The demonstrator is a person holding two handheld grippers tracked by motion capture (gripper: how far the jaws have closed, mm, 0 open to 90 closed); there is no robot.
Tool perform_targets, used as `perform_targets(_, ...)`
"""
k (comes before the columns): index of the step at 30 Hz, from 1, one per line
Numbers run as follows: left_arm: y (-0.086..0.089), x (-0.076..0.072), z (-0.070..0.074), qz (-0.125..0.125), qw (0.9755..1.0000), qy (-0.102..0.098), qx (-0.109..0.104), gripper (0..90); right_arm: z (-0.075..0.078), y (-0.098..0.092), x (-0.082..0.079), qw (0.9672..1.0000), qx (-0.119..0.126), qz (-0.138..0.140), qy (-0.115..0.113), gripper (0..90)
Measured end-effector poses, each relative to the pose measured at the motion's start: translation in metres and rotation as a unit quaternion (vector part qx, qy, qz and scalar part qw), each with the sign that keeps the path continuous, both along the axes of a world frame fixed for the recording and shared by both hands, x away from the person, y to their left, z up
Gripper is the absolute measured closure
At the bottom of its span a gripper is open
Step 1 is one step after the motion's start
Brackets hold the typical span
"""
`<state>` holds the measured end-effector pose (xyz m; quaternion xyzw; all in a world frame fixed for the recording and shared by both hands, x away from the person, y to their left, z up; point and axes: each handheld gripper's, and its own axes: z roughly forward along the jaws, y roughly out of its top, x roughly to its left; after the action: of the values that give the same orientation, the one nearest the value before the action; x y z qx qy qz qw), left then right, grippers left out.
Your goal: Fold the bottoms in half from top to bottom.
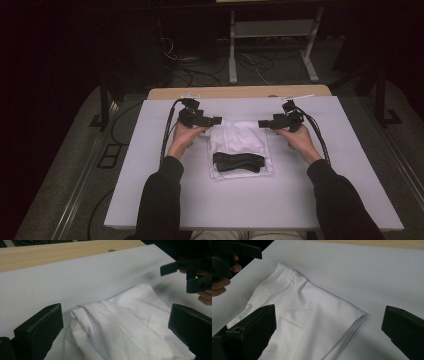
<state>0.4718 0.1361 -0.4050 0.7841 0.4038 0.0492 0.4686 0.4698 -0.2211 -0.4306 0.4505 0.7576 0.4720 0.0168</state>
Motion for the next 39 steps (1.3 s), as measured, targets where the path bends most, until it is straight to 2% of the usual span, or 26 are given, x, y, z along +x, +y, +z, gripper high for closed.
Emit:
perform_targets(4, 0.002, -0.006, 0.005, -0.003, 1.0000, -0.009, -0.002, 0.0, 0.008, -0.001, -0.006, 0.9999, -0.012, 0.007, -0.005, 0.0)
perform_targets(11, 0.010, -0.016, 0.012, -0.001, 0.9998, -0.020, 0.004, 0.0, 0.026, -0.008, -0.017, 0.9996, -0.017, 0.012, -0.020, 0.0)
perform_targets(16, 0.018, -0.024, 0.017, 0.005, 0.9996, -0.026, 0.004, 0.0, 0.033, -0.013, -0.027, 0.9994, -0.020, 0.016, -0.025, 0.0)
perform_targets(31, 0.042, -0.055, 0.028, 0.013, 0.9989, -0.044, 0.002, 0.0, 0.036, -0.035, -0.060, 0.9989, -0.028, 0.016, -0.032, 0.0)
perform_targets(39, 0.052, -0.070, 0.027, 0.011, 0.9986, -0.051, 0.001, 0.0, 0.036, -0.051, -0.076, 0.9989, -0.027, 0.009, -0.036, 0.0)
